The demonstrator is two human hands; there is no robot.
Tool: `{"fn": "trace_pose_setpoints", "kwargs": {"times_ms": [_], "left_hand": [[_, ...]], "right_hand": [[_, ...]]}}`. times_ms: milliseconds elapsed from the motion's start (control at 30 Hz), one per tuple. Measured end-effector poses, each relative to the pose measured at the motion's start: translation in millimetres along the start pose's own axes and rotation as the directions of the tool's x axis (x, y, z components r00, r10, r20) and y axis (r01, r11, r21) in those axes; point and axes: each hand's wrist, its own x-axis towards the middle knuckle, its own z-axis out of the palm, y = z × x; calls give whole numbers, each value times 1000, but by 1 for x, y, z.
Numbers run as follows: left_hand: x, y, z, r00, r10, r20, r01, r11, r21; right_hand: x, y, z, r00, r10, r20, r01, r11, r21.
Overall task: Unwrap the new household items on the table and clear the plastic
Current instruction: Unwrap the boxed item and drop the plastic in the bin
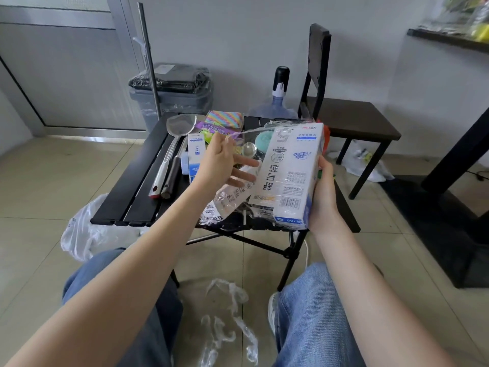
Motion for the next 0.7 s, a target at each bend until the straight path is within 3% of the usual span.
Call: {"fn": "trace_pose_setpoints", "kwargs": {"times_ms": [133, 300, 433, 533, 633, 700], "left_hand": [[7, -4, -2, 999, -43, -5, 43, 995, 86], [5, -17, -12, 953, -274, 132, 213, 911, 352], [-3, -19, -18, 936, -278, 216, 200, 924, 325], [-5, -20, -29, 903, -317, 290, 277, 945, 171], [-4, -24, -32, 924, -348, 157, 344, 937, 54], [-5, -28, -31, 955, -280, 101, 258, 947, 192]], "right_hand": [[0, -1, 2, 1000, 11, -25, -10, 1000, 23], [-1, -2, -1, 999, -50, 7, 51, 997, -61], [0, 3, -6, 998, -57, -38, 54, 995, -83], [1, 7, -12, 995, -68, -68, 64, 997, -50], [0, 8, -17, 995, -79, -55, 78, 997, -9], [-2, 5, -17, 995, -91, -28, 92, 995, 28]]}}
